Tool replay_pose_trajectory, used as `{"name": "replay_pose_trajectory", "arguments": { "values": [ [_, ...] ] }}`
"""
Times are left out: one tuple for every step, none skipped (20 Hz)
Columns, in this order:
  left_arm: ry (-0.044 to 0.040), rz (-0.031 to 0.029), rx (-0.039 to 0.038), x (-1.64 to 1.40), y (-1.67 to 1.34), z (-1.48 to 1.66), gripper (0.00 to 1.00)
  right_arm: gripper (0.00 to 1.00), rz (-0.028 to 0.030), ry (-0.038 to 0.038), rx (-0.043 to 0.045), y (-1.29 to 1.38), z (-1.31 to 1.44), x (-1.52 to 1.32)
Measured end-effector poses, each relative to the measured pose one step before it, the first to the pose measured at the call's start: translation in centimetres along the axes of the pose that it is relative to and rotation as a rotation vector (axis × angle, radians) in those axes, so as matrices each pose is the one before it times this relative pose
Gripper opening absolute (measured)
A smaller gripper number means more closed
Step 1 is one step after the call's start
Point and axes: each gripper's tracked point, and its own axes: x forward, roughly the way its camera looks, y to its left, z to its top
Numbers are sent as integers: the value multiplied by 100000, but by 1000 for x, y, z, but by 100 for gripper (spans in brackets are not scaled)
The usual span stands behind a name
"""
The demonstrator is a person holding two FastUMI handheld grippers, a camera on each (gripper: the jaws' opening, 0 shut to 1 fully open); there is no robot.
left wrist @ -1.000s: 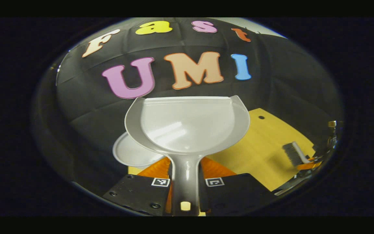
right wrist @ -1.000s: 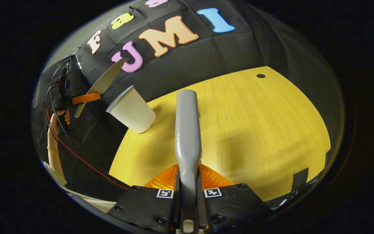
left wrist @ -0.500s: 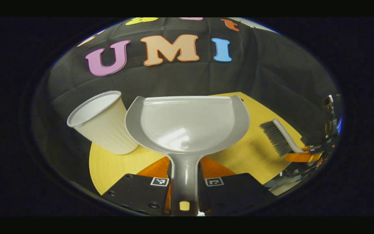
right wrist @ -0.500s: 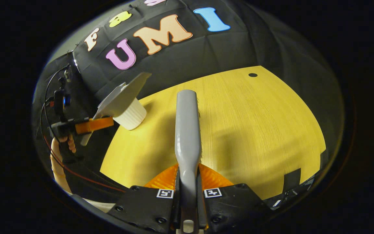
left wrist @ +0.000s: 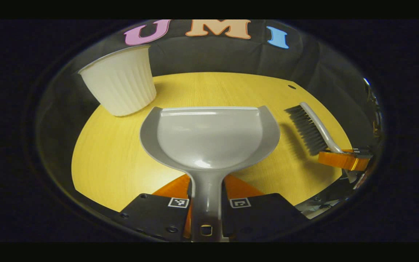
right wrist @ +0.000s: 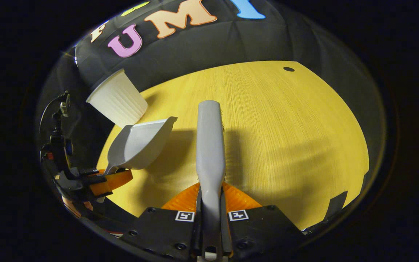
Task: Pick up the small broom and dustpan from the desktop, sweep the trash into the dustpan with the broom, and then empty the trash into the garbage bin.
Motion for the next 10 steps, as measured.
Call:
{"name": "replay_pose_trajectory", "arguments": {
  "values": [
    [653, 654, -689, -220, 299, 373, 27, 18, -833, 1415, -483, 94, -17, 463],
    [280, 1135, 204, -197, -54, 239, 27, 19, -724, 1163, -637, 278, 40, 461],
    [463, 1028, -94, -110, 14, 112, 26, 19, -928, 862, -443, 83, 87, 135],
    [549, 829, -653, -12, -54, -125, 26, 19, -671, 606, -202, -157, -113, 31],
    [789, 315, -882, 59, 2, -38, 26, 19, -416, 529, -86, -2, 156, 8],
    [991, 73, -695, 81, -16, -102, 26, 19, -334, 790, -16, -19, 90, -102],
    [1298, 409, -426, -19, 45, -24, 27, 15, -100, 970, -9, 25, 92, -108],
    [1103, 849, 213, -66, 121, -58, 26, 19, 34, 1053, 2, 157, 120, -101],
    [203, 1536, 892, -20, 56, 38, 26, 19, 170, 715, 91, 25, 167, -55],
    [-319, 830, 1189, 18, -9, -108, 27, 19, 298, -519, 339, -123, 215, -19]
  ]
}}
